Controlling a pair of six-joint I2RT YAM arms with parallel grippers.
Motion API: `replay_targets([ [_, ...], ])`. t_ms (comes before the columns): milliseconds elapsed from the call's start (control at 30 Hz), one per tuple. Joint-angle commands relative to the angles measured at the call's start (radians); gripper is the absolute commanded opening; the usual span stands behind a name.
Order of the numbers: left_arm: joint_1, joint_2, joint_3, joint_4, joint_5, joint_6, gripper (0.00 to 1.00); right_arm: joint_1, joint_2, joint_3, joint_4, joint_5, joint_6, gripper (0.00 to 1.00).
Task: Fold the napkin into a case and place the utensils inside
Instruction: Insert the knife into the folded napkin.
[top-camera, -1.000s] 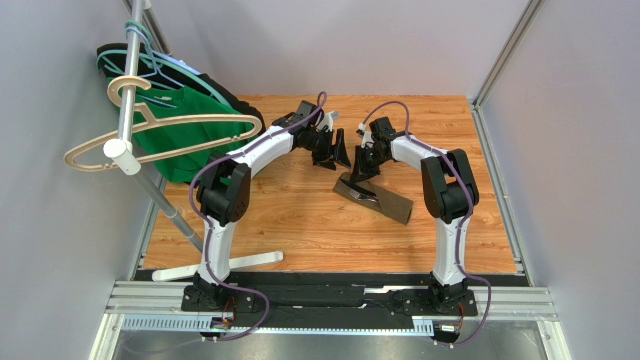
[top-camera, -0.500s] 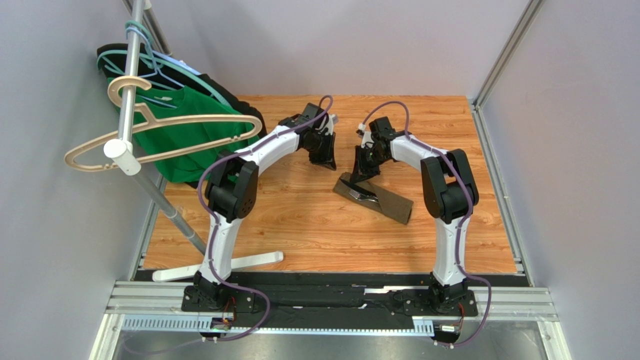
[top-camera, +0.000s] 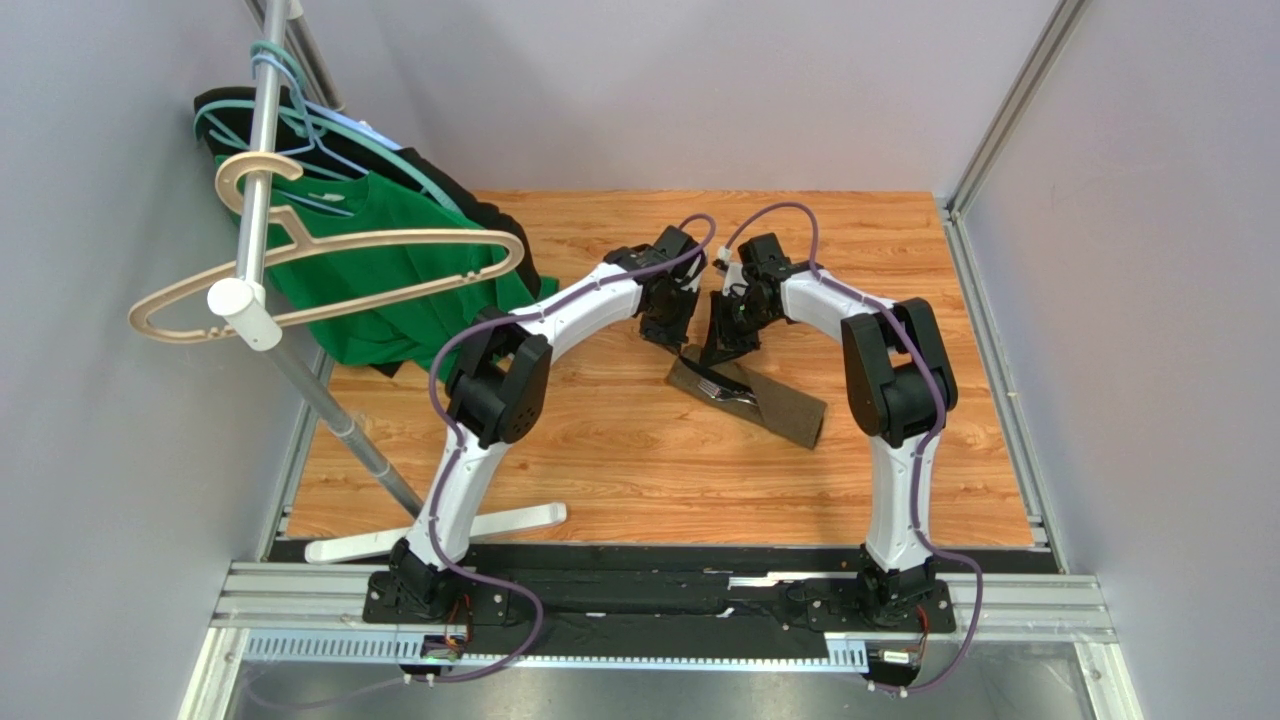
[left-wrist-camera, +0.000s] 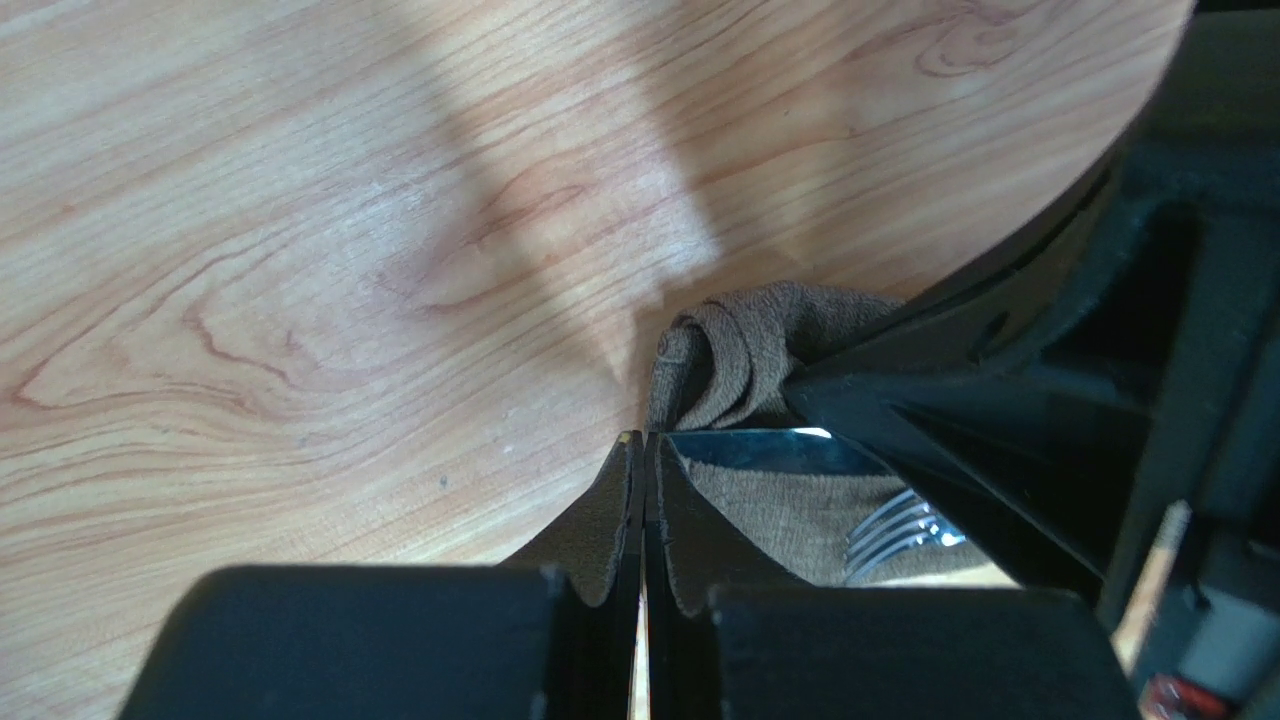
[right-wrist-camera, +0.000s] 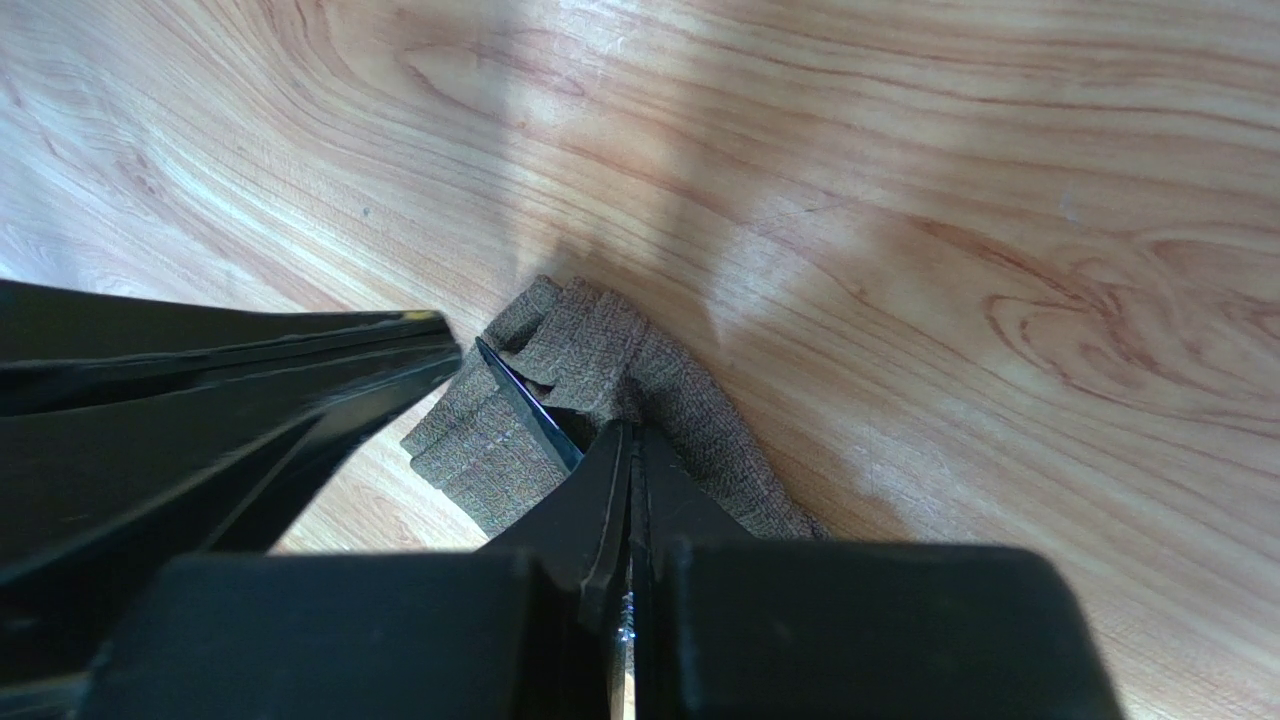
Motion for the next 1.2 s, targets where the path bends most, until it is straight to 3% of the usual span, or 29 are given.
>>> replay_targets([
  [0, -0.008, 0.025, 0.047, -0.043, -0.078, 0.026, 0.00, 0.012, 0.027, 0.005, 0.006, 0.039, -0.003, 0.00],
  [1167, -0.095, 0.069, 0.096, -0.041, -0.040, 0.156, 0.00, 0.024, 0.037, 0.011, 0.012, 0.031, 0.006, 0.00],
])
